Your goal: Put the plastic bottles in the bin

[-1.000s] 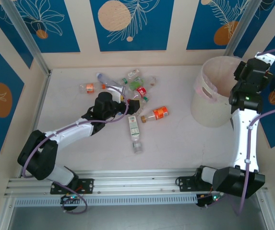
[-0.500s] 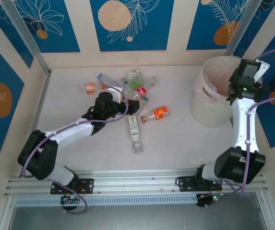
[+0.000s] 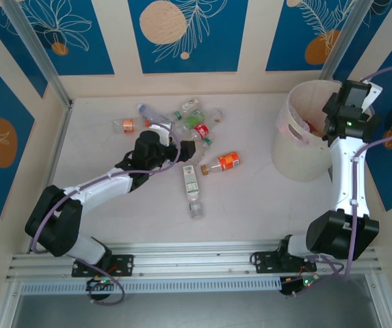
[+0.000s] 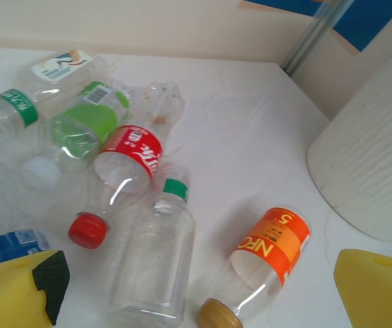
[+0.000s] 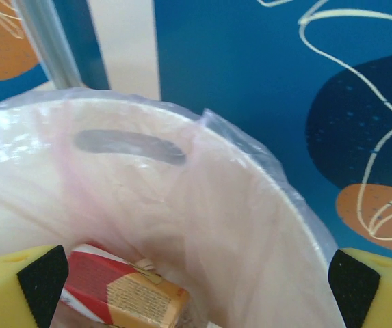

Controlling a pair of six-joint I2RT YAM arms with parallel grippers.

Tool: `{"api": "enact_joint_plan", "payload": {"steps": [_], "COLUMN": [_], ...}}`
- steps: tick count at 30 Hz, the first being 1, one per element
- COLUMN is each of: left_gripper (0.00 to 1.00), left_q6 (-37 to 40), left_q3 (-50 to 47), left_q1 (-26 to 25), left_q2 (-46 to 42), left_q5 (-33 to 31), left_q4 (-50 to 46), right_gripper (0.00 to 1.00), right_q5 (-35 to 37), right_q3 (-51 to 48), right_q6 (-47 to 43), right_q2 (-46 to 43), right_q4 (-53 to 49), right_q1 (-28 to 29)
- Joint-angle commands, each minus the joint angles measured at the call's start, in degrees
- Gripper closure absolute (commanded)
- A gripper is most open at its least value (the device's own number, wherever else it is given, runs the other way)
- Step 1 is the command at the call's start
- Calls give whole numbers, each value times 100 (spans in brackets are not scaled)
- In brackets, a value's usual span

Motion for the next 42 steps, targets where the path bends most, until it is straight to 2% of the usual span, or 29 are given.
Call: {"api": "enact_joint_plan", "payload": {"steps": [1, 4, 7, 11, 17, 23, 28, 33, 35, 37, 42], "left_gripper": [0, 0, 0, 0, 0, 0, 0, 0, 0, 0, 0], "left_q6": [-313, -743, -1182, -1582, -1986, -2624, -3287, -4008, -4616, -5543, -6320], "left_q3": [102, 230, 242, -33, -40, 273, 611, 1256, 1351, 1467, 2383], "left_q1": [144, 357, 698, 1035, 1298, 1540, 1840, 2079, 2189, 2340, 2622], "left_q2": [26, 20, 45, 19, -20, 35, 321, 783, 967, 1235, 1906], "left_q5": [-488, -784, -602, -346, -594, -1337, -1559, -2003, -2240, -2234, -2114], "left_q4": [-249, -741, -1006, -782, -1264, -2289, -2436, -2886, -2862, -2840, -3277], "right_gripper": [1, 0, 0, 0, 0, 0, 0, 0, 0, 0, 0], "right_q5": [-472, -642, -947, -2062, -4083, -5390, -5549, -5319, -5262, -5200, -5180], "right_q3": [84, 73, 43, -146, -858, -1700, -2220, -2220, -2211, -2237, -2298], "right_q6": [119, 139, 85, 245, 540, 726, 649, 409, 410, 442, 480], "right_q2": [-411, -689, -947, -1217, -1695, -2163, -2394, -2418, -2440, -2461, -2560], "right_q4": [26, 25, 55, 192, 967, 1521, 1741, 1557, 1555, 1590, 1599], "right_q1": [204, 517, 941, 1172, 1418, 1770, 2211, 2449, 2482, 2496, 2530]}}
